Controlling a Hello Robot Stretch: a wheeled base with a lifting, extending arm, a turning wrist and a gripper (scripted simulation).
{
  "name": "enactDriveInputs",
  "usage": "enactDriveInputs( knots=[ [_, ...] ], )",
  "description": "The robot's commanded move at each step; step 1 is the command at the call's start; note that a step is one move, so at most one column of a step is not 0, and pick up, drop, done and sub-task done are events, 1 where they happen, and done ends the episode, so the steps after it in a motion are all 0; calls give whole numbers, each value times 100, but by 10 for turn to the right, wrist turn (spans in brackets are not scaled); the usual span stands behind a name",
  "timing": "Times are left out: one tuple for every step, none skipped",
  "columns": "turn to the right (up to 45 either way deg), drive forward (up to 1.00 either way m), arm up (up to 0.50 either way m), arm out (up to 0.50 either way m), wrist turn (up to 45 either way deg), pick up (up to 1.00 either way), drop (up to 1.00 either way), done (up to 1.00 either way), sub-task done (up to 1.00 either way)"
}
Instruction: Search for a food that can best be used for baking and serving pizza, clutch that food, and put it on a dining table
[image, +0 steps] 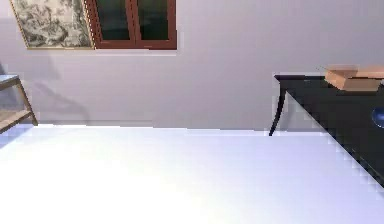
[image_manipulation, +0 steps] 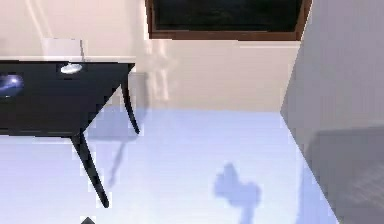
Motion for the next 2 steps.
enactDriveInputs(
  knots=[
    [-390, 0, 0, 0, 0, 0, 0, 0, 0],
    [0, 100, 0, 0, 0, 0, 0, 0, 0]
  ],
)
